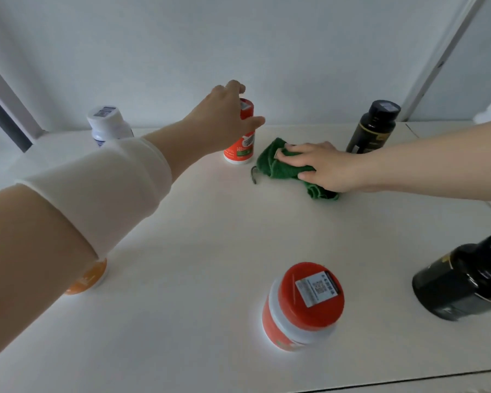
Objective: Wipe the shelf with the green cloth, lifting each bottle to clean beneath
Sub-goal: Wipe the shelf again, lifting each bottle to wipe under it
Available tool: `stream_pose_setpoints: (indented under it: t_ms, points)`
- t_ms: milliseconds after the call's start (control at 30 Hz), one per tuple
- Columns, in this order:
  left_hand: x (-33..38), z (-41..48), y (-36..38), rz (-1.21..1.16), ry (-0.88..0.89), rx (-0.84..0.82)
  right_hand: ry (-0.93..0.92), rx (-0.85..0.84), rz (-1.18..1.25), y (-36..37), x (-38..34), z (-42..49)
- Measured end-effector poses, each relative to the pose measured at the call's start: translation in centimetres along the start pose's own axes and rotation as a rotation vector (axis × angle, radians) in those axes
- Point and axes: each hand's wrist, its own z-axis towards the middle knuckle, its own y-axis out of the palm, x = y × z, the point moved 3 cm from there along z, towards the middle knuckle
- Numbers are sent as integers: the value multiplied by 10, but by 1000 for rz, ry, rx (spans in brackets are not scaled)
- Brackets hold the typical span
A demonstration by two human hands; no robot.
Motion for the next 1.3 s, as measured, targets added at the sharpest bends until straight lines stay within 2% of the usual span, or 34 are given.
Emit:
stream_pose_setpoints:
  t_ms: [67, 133, 200, 233, 333, 400, 467, 533, 600, 733, 833, 1000, 1067, 1100, 1167, 1300]
  points:
    - [14, -16, -13, -33, 28, 108, -59, -79, 11, 5, -8, -14]
    - [32, -46, -28, -223, 130, 185, -87, -164, -16, 6, -14, -26]
    - [50, -94, -36, -523, 264, 69, -101, -235, -90, 1, -21, -32]
    - [57, -121, -35, -580, 331, -13, -103, -259, -114, -2, -24, -33]
    - [63, -182, -15, -428, 469, -130, -46, -278, -168, -7, -33, -36]
    - [62, -200, 4, -389, 421, -154, -21, -262, -200, -6, -35, -35]
    - [63, -207, 17, -467, 325, -164, -18, -244, -200, -2, -37, -33]
    - [61, -210, 24, -616, 223, -111, -2, -186, -173, 3, -40, -32]
    - [54, -210, 24, -746, 124, 19, 3, -114, -130, 12, -47, -34]
    - [37, -213, -6, -710, -3, 312, -97, 20, -28, 38, -70, -60]
    - [30, -215, -37, -760, -15, 461, -193, 145, 37, 62, -96, -103]
    - [29, -220, -55, -682, -17, 477, -357, 359, 205, 101, -134, -194]
    - [27, -223, -59, -699, -17, 477, -381, 335, 328, 98, -140, -210]
    - [26, -224, -62, -694, -17, 472, -384, 306, 467, 88, -140, -212]
    - [20, -223, -73, -688, -4, 474, -348, 351, 729, 61, -126, -203]
    - [1, -218, -95, -690, 19, 560, -6, 614, 647, 21, -66, -128]
